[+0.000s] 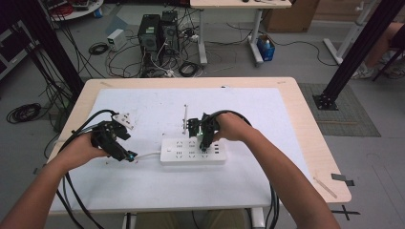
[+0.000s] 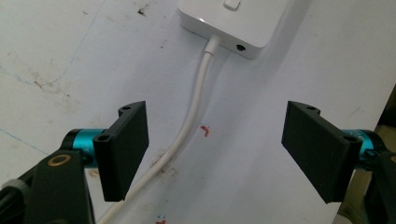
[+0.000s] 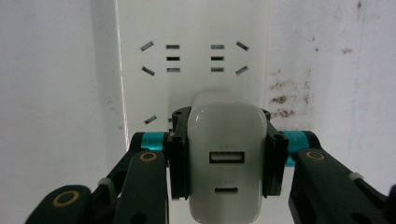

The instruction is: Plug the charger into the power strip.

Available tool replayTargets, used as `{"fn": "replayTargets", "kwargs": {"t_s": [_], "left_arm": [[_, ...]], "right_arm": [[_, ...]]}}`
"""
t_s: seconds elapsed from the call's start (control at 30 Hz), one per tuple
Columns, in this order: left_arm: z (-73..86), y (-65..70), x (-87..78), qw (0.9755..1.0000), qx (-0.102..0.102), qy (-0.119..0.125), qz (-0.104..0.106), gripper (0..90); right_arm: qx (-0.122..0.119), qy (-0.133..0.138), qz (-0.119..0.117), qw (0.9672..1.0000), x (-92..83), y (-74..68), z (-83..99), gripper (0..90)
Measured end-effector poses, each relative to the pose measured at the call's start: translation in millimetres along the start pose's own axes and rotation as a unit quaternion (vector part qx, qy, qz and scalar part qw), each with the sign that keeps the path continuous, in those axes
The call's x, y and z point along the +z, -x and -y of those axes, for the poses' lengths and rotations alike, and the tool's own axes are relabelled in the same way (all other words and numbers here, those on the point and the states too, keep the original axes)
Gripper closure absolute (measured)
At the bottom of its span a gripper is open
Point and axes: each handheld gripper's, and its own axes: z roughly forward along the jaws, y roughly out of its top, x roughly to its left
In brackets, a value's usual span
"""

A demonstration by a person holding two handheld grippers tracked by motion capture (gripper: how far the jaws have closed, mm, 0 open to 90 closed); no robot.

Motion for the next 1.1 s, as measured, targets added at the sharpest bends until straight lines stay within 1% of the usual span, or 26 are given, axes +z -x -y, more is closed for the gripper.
{"fn": "replayTargets", "kwargs": {"t_s": [0.03, 0.07, 0.1, 0.13, 0.2, 0.27, 0.33, 0.37, 0.43, 0.47, 0.57, 0.6, 0.63, 0.67, 0.73, 0.83, 0.87, 0.93, 0.97, 1.03, 1.07, 1.1], "left_arm": [[0.2, 0.7, -0.2, 1.0000, -0.001, 0.001, 0.001, 23.2], [0.4, 1.5, -0.1, 1.0000, -0.003, 0.002, 0.000, 23.2], [0.5, 1.4, -0.7, 1.0000, 0.001, -0.002, 0.000, 23.2], [0.4, 2.5, 0.2, 1.0000, -0.004, 0.002, 0.002, 23.2], [-0.9, 2.7, -0.2, 1.0000, -0.002, -0.001, 0.000, 23.2], [-2.6, 3.2, -0.6, 1.0000, 0.001, 0.000, 0.000, 23.2], [-3.7, 4.2, 0.5, 1.0000, 0.000, 0.004, 0.001, 23.2], [-3.7, 4.2, 0.5, 1.0000, 0.000, 0.004, 0.001, 23.2], [-5.3, 4.2, 3.8, 1.0000, 0.000, -0.002, 0.003, 23.2], [-5.9, 4.4, 4.3, 1.0000, 0.000, -0.002, 0.004, 23.2], [-6.8, 5.0, 4.5, 1.0000, 0.001, -0.002, 0.005, 23.2], [-7.8, 4.2, 4.4, 1.0000, 0.005, -0.006, 0.003, 23.2], [-8.2, 4.2, 5.1, 1.0000, 0.001, -0.006, 0.003, 23.2], [-8.8, 4.1, 5.5, 1.0000, 0.002, -0.007, 0.003, 23.2], [-9.7, 4.8, 4.9, 1.0000, 0.003, -0.005, 0.001, 23.2], [-9.7, 5.2, 4.7, 1.0000, 0.002, -0.004, -0.001, 23.2], [-9.5, 5.2, 4.5, 1.0000, 0.002, -0.003, -0.001, 23.2], [-9.1, 5.1, 3.6, 1.0000, 0.001, -0.002, -0.001, 23.2], [-8.8, 4.7, 3.0, 1.0000, 0.003, -0.003, 0.000, 23.2], [-8.7, 4.9, 2.6, 1.0000, 0.000, -0.004, -0.001, 23.2], [-8.7, 4.9, 2.6, 1.0000, 0.000, -0.004, -0.001, 23.2], [-9.0, 4.8, 1.6, 1.0000, 0.002, -0.004, -0.002, 23.2]], "right_arm": [[0.015, 0.006, -0.019, 0.9997, -0.1, 6.7, 2.5, 62.7], [0.016, 0.016, -0.031, 0.9993, 0.8, 10.7, 3.8, 62.7], [0.021, 0.015, -0.032, 0.9991, 0.8, 10.8, 3.6, 62.7], [0.019, 0.015, -0.030, 0.9993, 1.1, 10.4, 3.4, 62.7], [0.017, 0.014, -0.019, 0.9996, 1.0, 5.7, 3.2, 62.8], [0.013, 0.018, -0.002, 0.9997, 1.2, 0.2, 4.8, 62.8], [-0.005, 0.012, 0.030, 0.9995, 1.8, -9.9, 4.1, 62.7], [-0.006, 0.009, 0.043, 0.9990, 2.3, -14.0, 3.4, 62.7], [-0.002, 0.000, 0.038, 0.9993, 2.4, -12.3, 1.9, 62.7], [0.006, 0.001, 0.025, 0.9997, 2.3, -8.2, 1.8, 62.8], [0.013, 0.016, -0.003, 0.9998, 2.8, 1.2, 5.7, 62.7], [0.014, 0.019, -0.009, 0.9997, 3.1, 3.3, 6.1, 62.7], [0.020, 0.018, -0.017, 0.9995, 3.4, 5.5, 5.9, 62.7], [0.015, 0.013, -0.020, 0.9996, 3.6, 6.7, 4.7, 62.7], [0.017, 0.010, -0.018, 0.9997, 4.2, 5.2, 3.3, 62.7], [0.003, 0.008, 0.011, 0.9999, 5.9, -4.1, 0.6, 62.8], [-0.004, 0.009, 0.025, 0.9996, 6.4, -7.7, 0.7, 62.8], [-0.007, 0.014, 0.036, 0.9992, 6.9, -11.1, 2.4, 62.8], [-0.004, 0.017, 0.036, 0.9992, 7.0, -11.8, 3.1, 62.8], [0.006, 0.029, 0.021, 0.9993, 6.8, -6.9, 6.5, 62.8], [0.006, 0.029, 0.021, 0.9993, 6.8, -6.9, 6.5, 62.8], [0.015, 0.036, 0.005, 0.9992, 6.9, -2.1, 8.5, 62.8]]}}
